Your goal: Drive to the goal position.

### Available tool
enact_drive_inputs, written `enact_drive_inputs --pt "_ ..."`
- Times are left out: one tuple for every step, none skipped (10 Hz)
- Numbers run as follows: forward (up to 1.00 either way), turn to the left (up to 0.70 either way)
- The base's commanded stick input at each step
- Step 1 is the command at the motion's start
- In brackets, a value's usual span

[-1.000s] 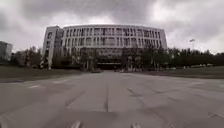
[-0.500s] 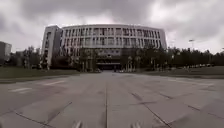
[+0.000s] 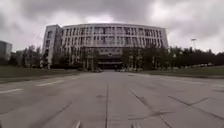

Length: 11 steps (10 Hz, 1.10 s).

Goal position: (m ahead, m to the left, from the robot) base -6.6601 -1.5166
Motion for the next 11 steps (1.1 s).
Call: enact_drive_inputs --pt "1.0 -0.13" --pt "1.0 -0.05" --pt "1.0 0.0" --pt "1.0 0.0" --pt "1.0 0.0" --pt "1.0 -0.11" --pt "1.0 -0.08" --pt "1.0 0.0" --pt "1.0 0.0" --pt "1.0 0.0" --pt "1.0 0.0"
